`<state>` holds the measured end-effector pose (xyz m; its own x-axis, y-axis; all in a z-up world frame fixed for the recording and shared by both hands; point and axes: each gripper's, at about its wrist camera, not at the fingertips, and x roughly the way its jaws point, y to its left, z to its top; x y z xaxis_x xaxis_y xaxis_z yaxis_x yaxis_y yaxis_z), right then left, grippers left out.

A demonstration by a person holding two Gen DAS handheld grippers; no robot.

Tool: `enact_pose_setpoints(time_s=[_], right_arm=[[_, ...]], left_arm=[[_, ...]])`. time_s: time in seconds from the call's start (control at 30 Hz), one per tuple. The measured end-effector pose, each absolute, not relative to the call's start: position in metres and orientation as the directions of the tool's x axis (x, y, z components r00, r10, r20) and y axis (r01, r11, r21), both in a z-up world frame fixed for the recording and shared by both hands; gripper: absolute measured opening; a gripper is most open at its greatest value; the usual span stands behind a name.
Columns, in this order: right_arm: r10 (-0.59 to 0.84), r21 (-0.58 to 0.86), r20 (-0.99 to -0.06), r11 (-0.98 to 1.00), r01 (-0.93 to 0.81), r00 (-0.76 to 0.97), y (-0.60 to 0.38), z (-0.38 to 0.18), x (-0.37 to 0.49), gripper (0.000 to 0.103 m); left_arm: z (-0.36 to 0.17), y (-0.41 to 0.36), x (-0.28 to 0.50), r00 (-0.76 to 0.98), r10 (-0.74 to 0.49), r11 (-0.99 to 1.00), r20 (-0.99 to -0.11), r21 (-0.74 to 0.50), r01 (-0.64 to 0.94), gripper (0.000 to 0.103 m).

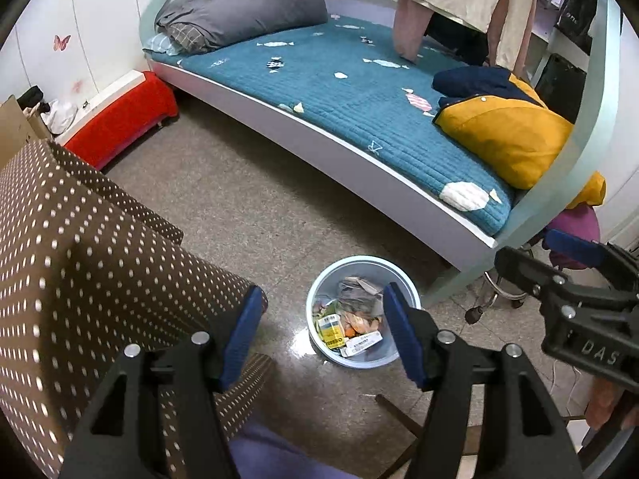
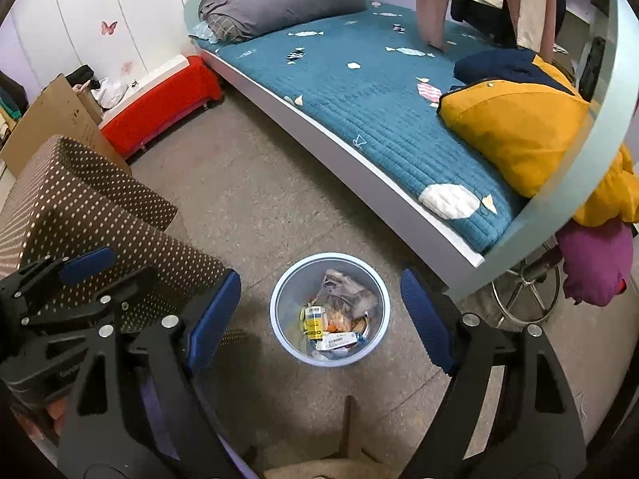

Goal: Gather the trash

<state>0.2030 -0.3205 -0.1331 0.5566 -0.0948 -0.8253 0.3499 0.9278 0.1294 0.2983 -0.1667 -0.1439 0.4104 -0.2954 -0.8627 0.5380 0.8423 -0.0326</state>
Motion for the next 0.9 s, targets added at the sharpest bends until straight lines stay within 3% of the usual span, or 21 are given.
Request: enact_pose_setpoints(time_s=[0.3, 0.6, 0.9], right_arm=[[-0.098, 0.129, -0.784, 0.940, 0.316, 0.613, -0.301, -0.114, 0.160, 0.081], [-0.085, 0.125, -0.691, 0.964, 0.235, 0.718, -0.277, -0.089, 0.109, 0.081], [-0.025, 0.144, -0.569, 0.981, 0.129, 0.822, -0.251, -0.061, 0.064, 0.084]], left_arm=[[-0.123, -0.148, 0.255, 0.479, -0.304, 0.873, -0.823, -0.039, 0.486, 0.068], [-0.084, -0.117, 0.190, 0.596, -0.336, 0.902, -0.729, -0.066, 0.428, 0.075], [-0.051, -0.089, 0.126, 0.730, -0.260, 0.944, -0.632, -0.009, 0.328, 0.078]])
